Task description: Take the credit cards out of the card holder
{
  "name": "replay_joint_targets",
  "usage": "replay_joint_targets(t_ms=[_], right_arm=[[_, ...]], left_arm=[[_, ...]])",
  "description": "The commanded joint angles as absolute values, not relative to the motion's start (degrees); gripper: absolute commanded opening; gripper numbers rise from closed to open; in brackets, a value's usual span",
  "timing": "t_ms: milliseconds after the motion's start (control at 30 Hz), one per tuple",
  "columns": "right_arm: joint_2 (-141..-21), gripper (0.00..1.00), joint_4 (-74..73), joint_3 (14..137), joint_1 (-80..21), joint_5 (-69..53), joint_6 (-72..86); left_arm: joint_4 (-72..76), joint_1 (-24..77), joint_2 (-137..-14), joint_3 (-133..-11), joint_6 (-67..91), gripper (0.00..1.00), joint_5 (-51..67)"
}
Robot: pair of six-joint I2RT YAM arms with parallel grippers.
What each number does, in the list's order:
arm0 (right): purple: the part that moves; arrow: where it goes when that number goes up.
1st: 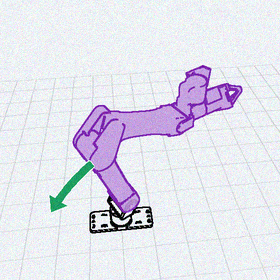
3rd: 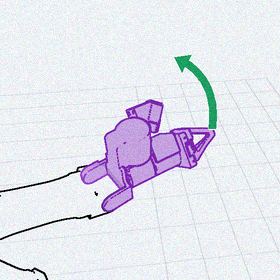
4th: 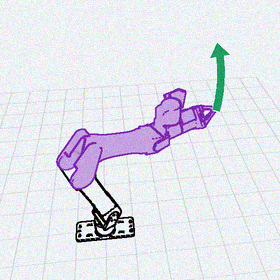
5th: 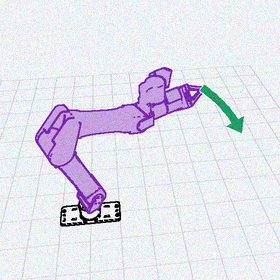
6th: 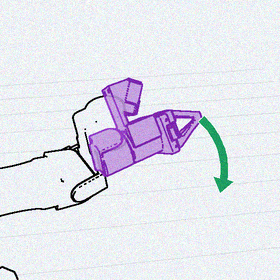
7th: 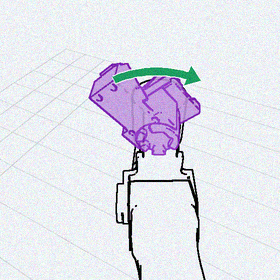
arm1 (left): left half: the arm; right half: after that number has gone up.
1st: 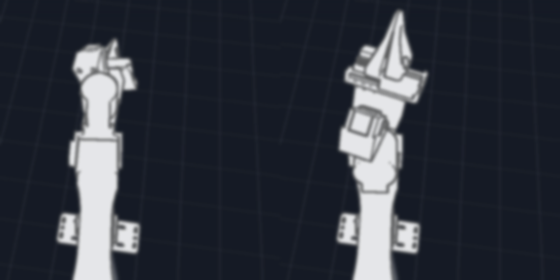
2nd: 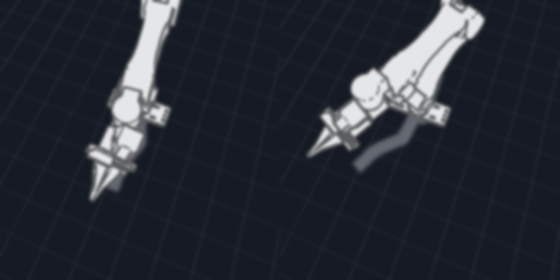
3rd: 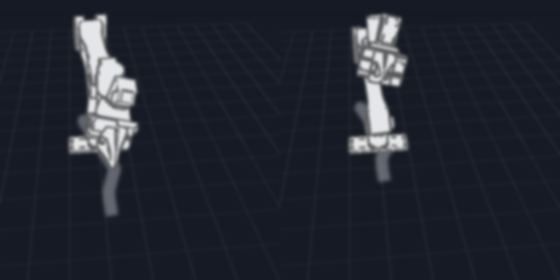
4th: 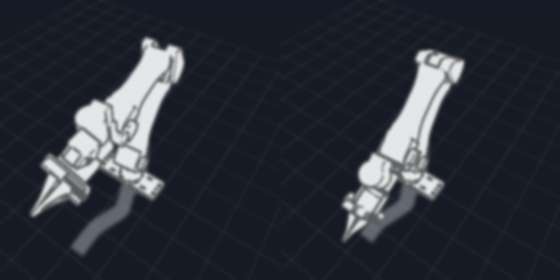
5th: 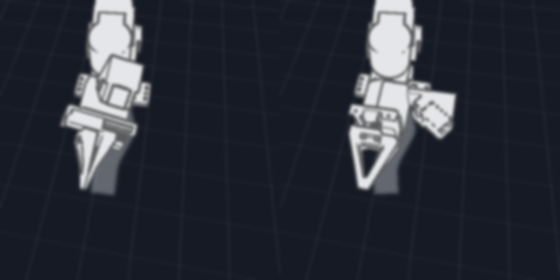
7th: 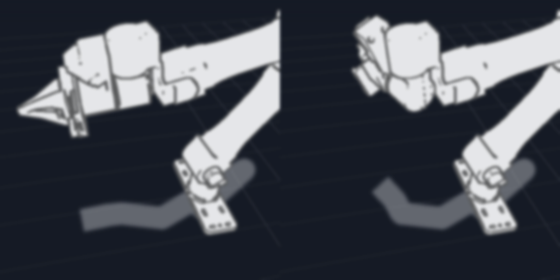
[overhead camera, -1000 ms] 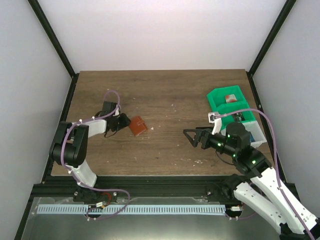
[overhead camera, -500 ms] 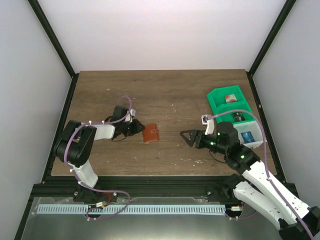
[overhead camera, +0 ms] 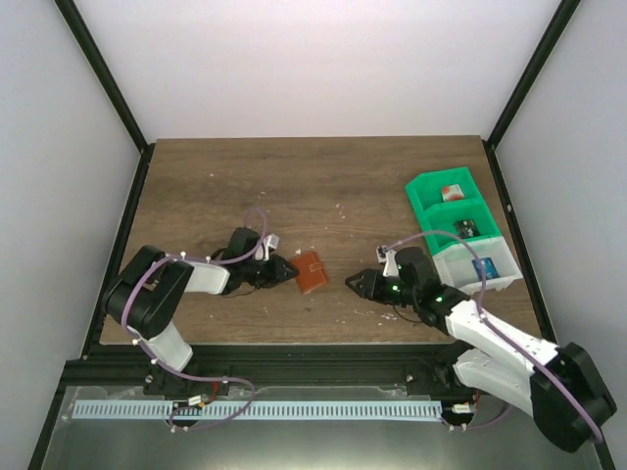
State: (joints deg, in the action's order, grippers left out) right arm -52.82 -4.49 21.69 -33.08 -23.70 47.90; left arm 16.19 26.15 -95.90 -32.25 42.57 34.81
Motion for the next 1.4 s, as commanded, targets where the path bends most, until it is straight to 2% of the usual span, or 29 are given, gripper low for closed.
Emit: replay_joint_targets(t_ms=[0,167,500,833,1033,1267,1367], right_arm=[[-58.7,0.44,7.5,20.8,-33.0,-26.6,49.1],[-69.1,0.46,14.0,22.4,-33.1,-30.4,46.5],[-85.4,0.55,16.4,30.0,-33.1,-28.7,40.6],[-93.9,0.55,20.7,33.0,-33.1,-31.6,41.5],[-96.4,0.61,22.5,32.7,-33.3,-33.5,42.0],[-96.2,0.44,24.6,32.1,-33.6,-35.0,43.2],[-94.0,0.31,23.2,32.3,-33.6,-34.3,42.7]], left_arm=[[20.7,28.1,-95.4,-29.8,45.7,0.27,37.2],[22.5,28.7,-95.3,-28.9,46.8,0.27,37.7],[23.5,28.7,-96.3,-28.2,46.5,0.27,37.8],[24.8,28.6,-97.2,-27.6,46.3,0.27,38.3],[25.1,28.7,-98.0,-27.8,46.1,0.27,38.5],[25.2,28.7,-98.6,-27.9,46.0,0.26,38.9],[25.0,28.7,-98.6,-28.3,46.1,0.26,39.1]])
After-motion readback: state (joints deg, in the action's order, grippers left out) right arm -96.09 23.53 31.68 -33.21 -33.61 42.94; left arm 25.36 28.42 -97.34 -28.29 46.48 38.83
